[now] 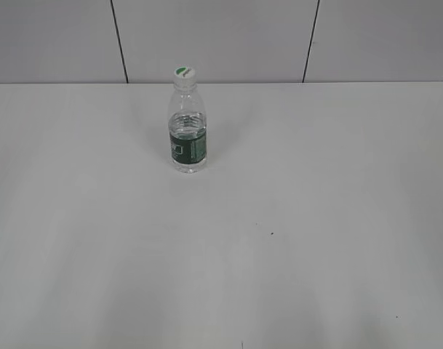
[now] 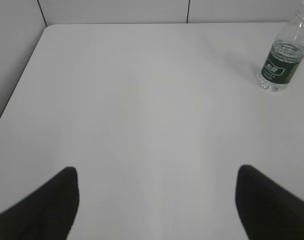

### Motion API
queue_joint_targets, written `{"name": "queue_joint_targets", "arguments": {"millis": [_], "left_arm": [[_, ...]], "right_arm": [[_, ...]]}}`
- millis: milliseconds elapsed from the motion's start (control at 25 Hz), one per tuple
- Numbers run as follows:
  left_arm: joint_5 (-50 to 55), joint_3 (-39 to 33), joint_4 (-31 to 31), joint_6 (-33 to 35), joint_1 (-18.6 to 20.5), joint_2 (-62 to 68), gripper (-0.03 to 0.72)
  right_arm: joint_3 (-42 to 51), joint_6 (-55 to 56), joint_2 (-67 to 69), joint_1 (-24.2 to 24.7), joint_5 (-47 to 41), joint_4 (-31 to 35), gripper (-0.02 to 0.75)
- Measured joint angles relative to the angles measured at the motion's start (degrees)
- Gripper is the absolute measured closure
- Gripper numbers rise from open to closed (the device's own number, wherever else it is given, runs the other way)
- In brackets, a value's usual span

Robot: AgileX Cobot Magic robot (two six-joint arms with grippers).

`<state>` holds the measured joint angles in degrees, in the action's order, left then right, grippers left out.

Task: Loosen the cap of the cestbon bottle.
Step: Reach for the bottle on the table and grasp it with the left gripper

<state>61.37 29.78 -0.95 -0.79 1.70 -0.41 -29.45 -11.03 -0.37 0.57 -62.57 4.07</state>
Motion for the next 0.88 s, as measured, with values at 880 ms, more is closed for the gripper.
{"name": "queue_joint_targets", "arguments": {"millis": [880], "left_arm": [[-13.81, 7.96, 0.00, 2.86, 0.00, 5.89, 0.112]], "right_arm": [[0.00, 0.00, 0.00, 0.00, 0.00, 0.00, 0.202]]}}
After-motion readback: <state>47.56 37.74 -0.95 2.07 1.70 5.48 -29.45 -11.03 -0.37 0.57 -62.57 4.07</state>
